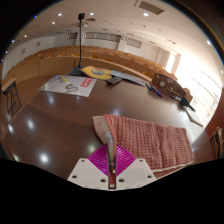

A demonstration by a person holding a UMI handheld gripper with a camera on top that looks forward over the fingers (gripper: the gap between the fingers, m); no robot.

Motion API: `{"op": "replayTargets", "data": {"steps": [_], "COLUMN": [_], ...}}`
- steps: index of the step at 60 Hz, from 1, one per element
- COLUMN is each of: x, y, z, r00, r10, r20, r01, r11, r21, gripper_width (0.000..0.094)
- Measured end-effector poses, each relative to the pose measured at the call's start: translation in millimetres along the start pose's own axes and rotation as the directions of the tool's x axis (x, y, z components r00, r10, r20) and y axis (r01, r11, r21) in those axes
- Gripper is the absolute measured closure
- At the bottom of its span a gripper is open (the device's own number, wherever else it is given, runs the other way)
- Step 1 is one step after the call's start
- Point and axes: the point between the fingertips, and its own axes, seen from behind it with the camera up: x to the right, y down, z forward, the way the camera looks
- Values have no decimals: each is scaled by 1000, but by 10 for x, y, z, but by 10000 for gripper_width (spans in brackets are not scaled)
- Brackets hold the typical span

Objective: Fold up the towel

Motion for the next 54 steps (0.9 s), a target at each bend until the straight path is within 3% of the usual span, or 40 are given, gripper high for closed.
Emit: {"op": "replayTargets", "data": {"steps": [7,21,28,36,45,50,54], "x": [-9,-528,-219,559,1384,1684,1980], "y": [18,-540,-1023,-1081,-487,-151,11], "z": [-49,-622,-1017,-878,-281,-64,-9], "r00": [999,936,868,889,930,941,951], "r10": [-34,155,258,301,327,324,308], "r20": [14,315,424,345,167,101,32], "r01": [34,-175,-321,-360,-339,-325,-307], "r11": [999,984,943,925,939,946,951], "r21": [-4,36,84,122,48,-6,-17], "gripper_width": [900,907,901,897,856,686,428]}}
